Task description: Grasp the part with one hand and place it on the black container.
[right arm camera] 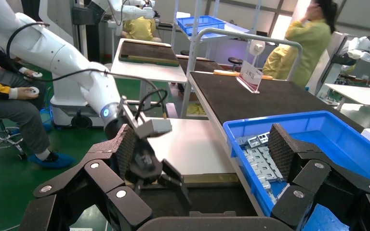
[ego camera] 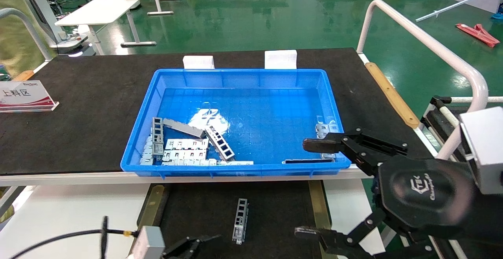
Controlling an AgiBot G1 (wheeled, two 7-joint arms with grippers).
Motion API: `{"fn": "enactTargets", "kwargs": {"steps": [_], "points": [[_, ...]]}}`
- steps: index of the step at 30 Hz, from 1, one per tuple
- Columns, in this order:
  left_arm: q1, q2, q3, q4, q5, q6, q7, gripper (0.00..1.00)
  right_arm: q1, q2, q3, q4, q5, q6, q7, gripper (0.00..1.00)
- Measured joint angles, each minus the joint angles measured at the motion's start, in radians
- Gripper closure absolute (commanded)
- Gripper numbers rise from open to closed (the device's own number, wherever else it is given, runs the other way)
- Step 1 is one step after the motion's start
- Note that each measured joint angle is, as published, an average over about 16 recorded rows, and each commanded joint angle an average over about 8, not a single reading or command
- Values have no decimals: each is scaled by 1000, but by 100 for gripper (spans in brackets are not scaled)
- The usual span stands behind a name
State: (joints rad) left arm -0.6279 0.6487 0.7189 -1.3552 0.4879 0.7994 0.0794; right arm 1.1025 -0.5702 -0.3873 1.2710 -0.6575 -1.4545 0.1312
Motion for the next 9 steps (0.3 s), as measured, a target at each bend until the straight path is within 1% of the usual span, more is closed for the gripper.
{"fn": "enactTargets", "kwargs": {"steps": [9], "points": [[-21, -45, -21, -2, -14, 66, 6, 0, 0, 0, 0, 0, 0, 0, 0, 0]]}}
